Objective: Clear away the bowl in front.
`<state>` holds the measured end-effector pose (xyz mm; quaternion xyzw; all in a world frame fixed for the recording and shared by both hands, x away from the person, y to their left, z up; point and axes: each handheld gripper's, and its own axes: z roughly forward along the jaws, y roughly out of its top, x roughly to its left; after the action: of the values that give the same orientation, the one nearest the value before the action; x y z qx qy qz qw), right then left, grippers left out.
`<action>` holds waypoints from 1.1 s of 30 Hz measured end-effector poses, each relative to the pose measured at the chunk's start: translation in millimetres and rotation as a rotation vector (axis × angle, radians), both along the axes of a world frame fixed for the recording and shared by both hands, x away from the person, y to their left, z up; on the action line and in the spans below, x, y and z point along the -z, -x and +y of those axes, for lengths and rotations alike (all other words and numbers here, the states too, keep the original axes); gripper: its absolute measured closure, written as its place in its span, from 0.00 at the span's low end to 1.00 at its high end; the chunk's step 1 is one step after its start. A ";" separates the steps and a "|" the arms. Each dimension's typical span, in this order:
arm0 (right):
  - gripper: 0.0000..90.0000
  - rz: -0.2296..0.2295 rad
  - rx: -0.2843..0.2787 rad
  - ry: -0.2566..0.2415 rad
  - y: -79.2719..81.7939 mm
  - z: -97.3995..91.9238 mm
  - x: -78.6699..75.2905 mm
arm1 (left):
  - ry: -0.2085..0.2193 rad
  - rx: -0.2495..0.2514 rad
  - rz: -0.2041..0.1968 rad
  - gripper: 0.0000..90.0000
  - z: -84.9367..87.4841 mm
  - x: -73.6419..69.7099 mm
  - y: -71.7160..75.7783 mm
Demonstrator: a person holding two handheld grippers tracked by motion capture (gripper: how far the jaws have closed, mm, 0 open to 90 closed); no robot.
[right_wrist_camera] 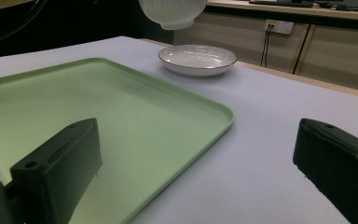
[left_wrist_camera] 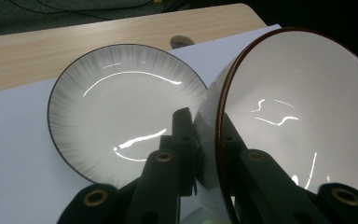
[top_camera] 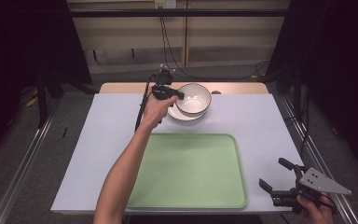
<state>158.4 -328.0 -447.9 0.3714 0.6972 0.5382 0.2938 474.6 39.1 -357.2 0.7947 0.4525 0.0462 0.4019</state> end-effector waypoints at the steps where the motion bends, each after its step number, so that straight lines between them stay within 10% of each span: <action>1: 0.00 0.000 0.000 0.000 0.0 0.0 0.0 | 0.000 0.005 -0.003 0.92 -1.4 -0.8 1.4; 33: 0.01 -0.011 0.000 -0.003 0.0 0.5 -0.6 | -0.011 0.173 0.014 0.92 -52.7 14.1 38.5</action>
<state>158.5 -327.5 -447.3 0.3686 0.6948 0.5414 0.2971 436.1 -13.6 -371.3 0.8333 0.3849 0.0081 0.3967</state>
